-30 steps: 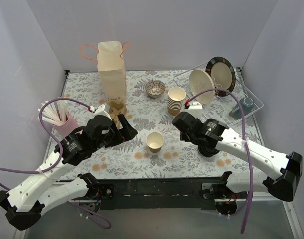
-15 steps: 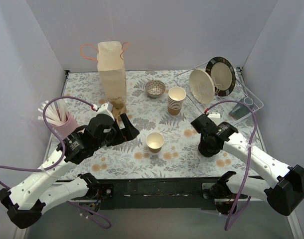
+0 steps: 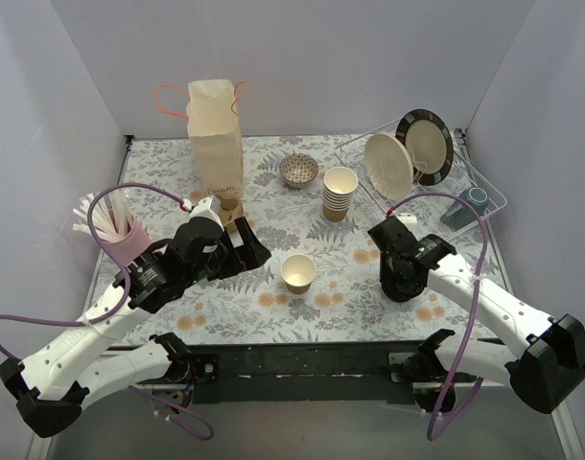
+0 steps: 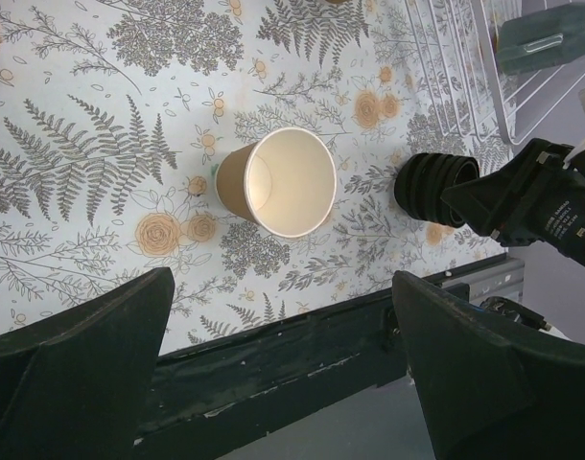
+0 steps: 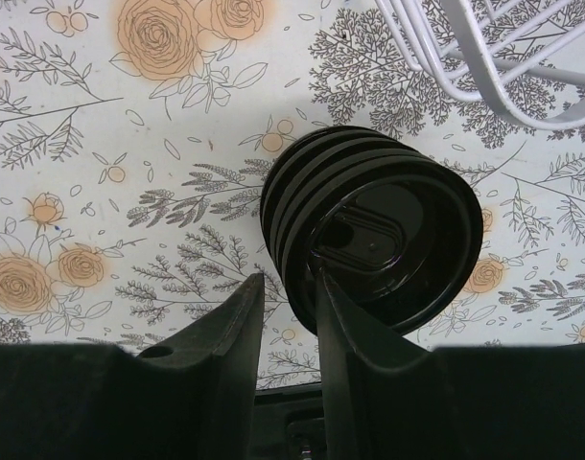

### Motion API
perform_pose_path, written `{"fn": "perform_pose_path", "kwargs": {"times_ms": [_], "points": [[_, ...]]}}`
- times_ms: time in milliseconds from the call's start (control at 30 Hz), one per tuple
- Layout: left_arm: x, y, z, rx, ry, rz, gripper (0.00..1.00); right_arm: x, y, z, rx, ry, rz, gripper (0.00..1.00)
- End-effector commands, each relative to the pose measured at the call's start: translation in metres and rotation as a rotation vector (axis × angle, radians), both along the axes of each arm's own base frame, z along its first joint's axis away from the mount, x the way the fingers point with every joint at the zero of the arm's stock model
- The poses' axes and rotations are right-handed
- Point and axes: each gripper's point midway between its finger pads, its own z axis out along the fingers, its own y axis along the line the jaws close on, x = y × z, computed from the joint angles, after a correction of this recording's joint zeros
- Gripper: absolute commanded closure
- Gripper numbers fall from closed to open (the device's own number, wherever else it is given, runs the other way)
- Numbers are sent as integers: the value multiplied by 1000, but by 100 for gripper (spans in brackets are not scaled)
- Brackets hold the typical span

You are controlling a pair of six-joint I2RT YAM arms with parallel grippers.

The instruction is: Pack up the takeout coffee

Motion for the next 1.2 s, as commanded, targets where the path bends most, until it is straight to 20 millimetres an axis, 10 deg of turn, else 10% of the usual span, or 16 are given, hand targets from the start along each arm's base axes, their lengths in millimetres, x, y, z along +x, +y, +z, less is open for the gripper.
{"fn": "perform_pose_path", "kwargs": {"times_ms": [0,400,900,1167], "points": [[3,-6,17,-23,-35,-20,2,6,-4,-5,-22,-1,-10,64],[4,-3,14,-3,-39,-18,2,12,-4,-10,-32,8,2,78],[8,-13,17,-8,-74,-68,2,11,7,37,54,-39,58,86],[-1,-46,54,-5,-454,-463,4,-10,126,141,578,-143,722,87]]}}
